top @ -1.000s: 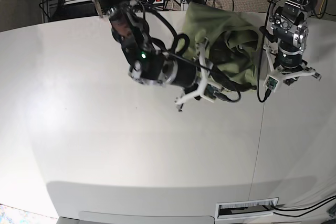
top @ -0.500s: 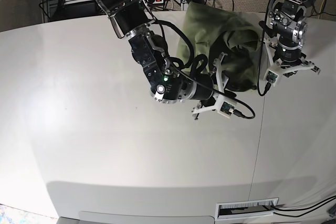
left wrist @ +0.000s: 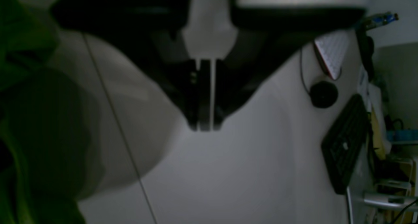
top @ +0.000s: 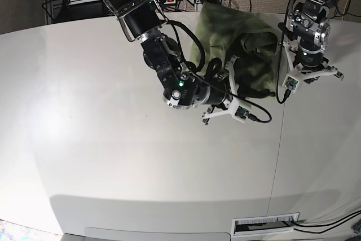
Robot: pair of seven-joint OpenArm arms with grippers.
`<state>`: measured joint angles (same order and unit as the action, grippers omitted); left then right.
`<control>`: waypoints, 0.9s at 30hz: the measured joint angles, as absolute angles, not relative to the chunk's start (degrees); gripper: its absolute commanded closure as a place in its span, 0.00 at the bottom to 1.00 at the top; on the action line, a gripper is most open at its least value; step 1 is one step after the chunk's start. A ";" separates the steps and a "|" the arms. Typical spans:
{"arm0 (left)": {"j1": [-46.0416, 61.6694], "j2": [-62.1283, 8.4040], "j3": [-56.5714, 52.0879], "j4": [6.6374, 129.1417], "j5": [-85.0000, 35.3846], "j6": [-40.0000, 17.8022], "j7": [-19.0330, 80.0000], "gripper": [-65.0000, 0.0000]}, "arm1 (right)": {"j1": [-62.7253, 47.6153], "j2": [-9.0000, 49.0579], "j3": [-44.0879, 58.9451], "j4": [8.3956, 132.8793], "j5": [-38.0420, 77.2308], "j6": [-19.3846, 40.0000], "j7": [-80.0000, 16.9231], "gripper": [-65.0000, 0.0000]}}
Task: Fold the T-shirt properly
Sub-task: 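Pull the right gripper out from the bundle and lay the shirt flat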
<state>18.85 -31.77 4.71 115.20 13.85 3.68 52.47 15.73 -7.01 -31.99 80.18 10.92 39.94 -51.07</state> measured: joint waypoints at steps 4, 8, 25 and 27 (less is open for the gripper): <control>18.87 -31.77 4.71 115.20 13.85 3.68 52.27 1.00 | 15.94 -7.03 -31.62 80.18 10.94 39.97 -50.74 1.00; 18.87 -31.77 4.71 115.20 13.82 3.68 52.27 1.00 | 16.73 -7.16 -28.34 80.20 10.96 39.97 -52.51 1.00; 18.87 -31.77 4.71 115.20 13.87 3.68 50.92 1.00 | 16.56 -1.67 -17.67 92.71 11.88 39.97 -72.90 1.00; 18.87 -31.77 4.71 115.20 13.87 3.68 50.89 1.00 | 16.56 -0.64 -17.67 93.32 11.92 39.97 -75.18 1.00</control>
<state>18.87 -31.77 4.71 115.20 13.87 3.68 50.89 16.56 -0.64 -17.67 93.32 11.92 39.97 -75.18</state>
